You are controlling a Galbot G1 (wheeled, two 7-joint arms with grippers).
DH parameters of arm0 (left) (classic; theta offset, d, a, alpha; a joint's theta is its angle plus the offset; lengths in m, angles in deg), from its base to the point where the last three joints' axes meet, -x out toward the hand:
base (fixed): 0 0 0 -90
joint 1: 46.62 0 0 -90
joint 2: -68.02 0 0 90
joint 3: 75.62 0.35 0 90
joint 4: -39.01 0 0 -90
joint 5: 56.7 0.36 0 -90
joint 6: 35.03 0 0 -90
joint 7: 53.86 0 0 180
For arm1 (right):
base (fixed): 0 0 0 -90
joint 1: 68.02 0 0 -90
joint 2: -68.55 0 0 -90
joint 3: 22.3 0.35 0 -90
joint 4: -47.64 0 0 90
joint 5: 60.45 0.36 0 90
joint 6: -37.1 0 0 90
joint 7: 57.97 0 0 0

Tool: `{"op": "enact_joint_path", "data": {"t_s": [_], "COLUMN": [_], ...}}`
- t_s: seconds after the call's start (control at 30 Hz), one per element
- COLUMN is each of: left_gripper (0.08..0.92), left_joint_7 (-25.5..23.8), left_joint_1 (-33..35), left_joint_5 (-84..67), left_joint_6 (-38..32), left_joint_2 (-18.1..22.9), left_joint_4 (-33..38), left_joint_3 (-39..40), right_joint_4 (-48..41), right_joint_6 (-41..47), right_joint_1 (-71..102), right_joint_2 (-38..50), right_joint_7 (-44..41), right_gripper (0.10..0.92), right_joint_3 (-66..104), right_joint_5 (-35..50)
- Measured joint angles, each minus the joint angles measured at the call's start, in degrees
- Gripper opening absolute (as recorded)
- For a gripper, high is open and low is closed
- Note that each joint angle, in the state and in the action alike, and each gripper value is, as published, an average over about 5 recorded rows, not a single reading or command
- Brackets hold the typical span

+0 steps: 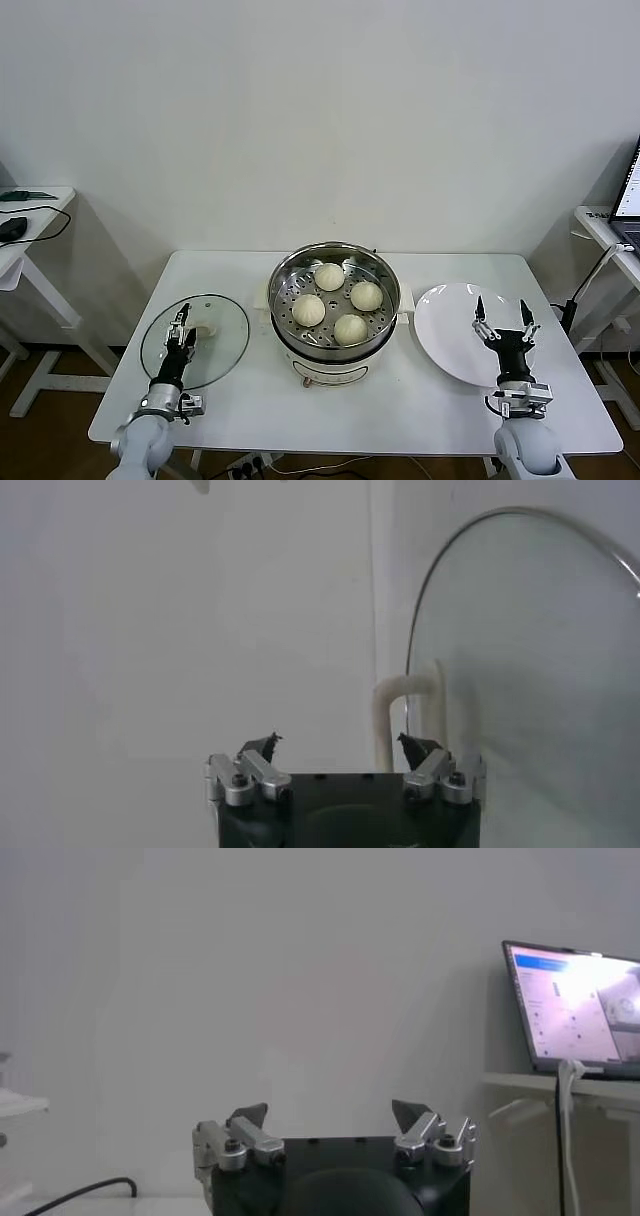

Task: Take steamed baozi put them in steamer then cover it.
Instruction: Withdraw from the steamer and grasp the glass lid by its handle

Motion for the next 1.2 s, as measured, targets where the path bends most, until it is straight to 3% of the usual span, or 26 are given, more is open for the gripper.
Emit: {"op": "enact_joint_path", "data": {"t_s": [0.33, 1.0, 1.2], "left_gripper": [0.802, 0.242, 0.185], "left_joint_7": [0.2, 0.0, 0.3], "left_joint_1": [-1.8, -2.8, -2.4], "left_joint_5": [-0.1, -0.9, -0.9], "left_joint_6": [0.6, 0.8, 0.4], "left_joint_2": [0.2, 0.7, 0.6], "left_joint_4": [-2.4, -5.0, -4.5], "left_joint_3": [0.0, 0.1, -0.4], "right_joint_4": [0.2, 0.7, 0.7], "right_joint_6": [0.2, 0.7, 0.6], "right_joint_1": [-0.1, -1.1, -1.1], "right_joint_2": [0.0, 0.0, -0.1], "right_joint_7": [0.2, 0.6, 0.6], "right_gripper": [0.823, 0.823, 0.823], "right_joint_3": [-0.1, 0.0, 0.0], "right_joint_5": [-0.6, -0.8, -0.8]}}
